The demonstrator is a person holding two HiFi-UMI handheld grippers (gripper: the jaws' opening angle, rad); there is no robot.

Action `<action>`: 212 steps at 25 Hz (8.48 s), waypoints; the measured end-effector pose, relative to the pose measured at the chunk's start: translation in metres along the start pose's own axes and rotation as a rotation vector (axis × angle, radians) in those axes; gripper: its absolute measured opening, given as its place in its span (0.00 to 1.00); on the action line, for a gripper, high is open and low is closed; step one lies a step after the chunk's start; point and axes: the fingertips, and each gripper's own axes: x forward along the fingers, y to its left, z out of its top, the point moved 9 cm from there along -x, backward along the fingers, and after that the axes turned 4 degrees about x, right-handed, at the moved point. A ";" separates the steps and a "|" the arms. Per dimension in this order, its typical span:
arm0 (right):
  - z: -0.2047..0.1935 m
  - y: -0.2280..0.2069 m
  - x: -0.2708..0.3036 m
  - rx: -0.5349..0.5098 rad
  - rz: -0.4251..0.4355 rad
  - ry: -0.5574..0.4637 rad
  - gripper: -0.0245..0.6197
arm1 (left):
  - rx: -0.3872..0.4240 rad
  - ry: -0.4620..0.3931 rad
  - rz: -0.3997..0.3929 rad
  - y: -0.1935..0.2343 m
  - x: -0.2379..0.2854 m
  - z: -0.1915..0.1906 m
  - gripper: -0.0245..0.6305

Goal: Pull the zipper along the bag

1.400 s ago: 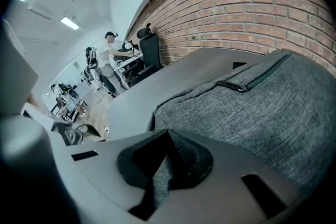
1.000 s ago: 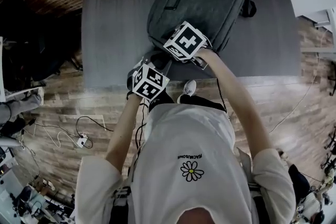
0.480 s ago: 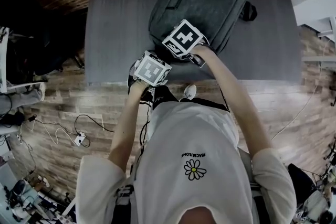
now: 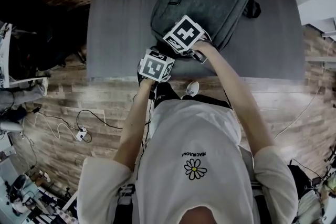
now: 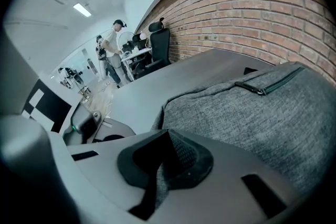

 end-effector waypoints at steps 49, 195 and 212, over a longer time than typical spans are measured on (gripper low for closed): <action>-0.010 -0.035 -0.040 0.135 -0.131 -0.201 0.04 | 0.220 0.373 -0.340 0.054 -0.066 -0.019 0.05; -0.064 0.017 -0.106 -0.028 -0.192 -0.191 0.04 | 0.339 -0.034 -0.010 0.059 -0.038 -0.018 0.05; -0.032 0.041 0.006 -0.079 -0.306 -0.129 0.04 | 0.335 -0.012 -0.199 0.067 -0.036 -0.016 0.04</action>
